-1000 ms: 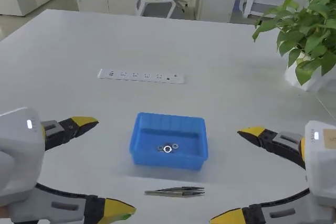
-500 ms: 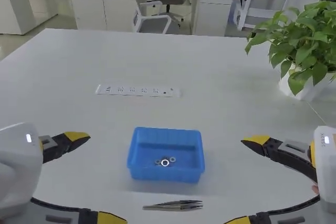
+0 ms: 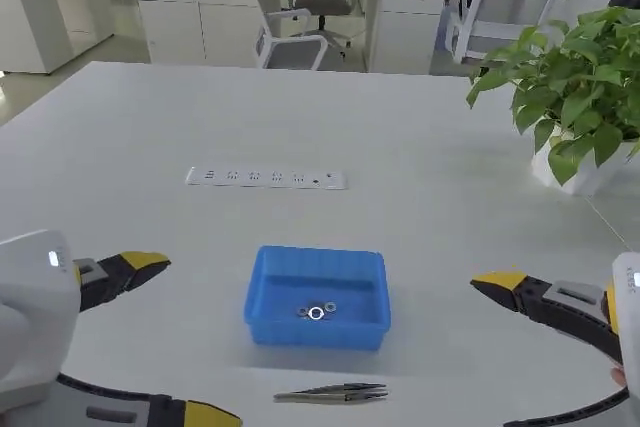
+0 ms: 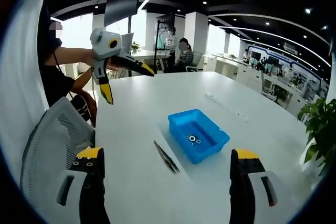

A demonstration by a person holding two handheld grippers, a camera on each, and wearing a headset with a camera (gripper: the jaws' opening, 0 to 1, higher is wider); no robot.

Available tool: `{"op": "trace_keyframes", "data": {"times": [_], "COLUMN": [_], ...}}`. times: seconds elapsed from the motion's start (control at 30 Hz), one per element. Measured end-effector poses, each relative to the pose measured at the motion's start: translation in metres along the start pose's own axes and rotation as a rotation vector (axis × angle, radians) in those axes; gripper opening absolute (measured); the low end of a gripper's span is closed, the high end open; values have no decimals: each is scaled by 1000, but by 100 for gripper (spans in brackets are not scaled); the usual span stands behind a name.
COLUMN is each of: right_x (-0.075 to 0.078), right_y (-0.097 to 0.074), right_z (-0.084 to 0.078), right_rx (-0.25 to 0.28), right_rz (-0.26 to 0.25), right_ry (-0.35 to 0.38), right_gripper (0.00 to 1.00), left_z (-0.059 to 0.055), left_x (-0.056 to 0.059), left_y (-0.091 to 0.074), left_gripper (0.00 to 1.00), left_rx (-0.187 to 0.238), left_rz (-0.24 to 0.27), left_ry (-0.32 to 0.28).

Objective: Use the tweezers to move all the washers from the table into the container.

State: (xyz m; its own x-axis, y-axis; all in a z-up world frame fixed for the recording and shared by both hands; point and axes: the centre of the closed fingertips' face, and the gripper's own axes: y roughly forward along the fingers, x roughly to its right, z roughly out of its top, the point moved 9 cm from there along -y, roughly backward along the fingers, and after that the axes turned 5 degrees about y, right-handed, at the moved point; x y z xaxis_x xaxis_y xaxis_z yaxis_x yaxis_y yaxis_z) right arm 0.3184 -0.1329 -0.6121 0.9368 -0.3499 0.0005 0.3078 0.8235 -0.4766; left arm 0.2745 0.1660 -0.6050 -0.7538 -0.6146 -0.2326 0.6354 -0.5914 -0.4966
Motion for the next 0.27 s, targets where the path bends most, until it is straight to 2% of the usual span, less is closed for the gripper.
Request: {"op": "trace_keyframes", "data": {"times": [0.17,0.27], "right_x": [3,2], "right_y": [-3,-3], "right_z": [3,4], "right_rx": [16,12], "right_rz": [-20,-15], "right_ry": [0,-1], "right_gripper": [100,100], "left_z": [0,0], "left_x": [3,3], "left_y": [0,0], "left_gripper": [99,99], "left_rx": [-20,-21], "left_rz": [-12,-9], "left_ry": [8,11]}}
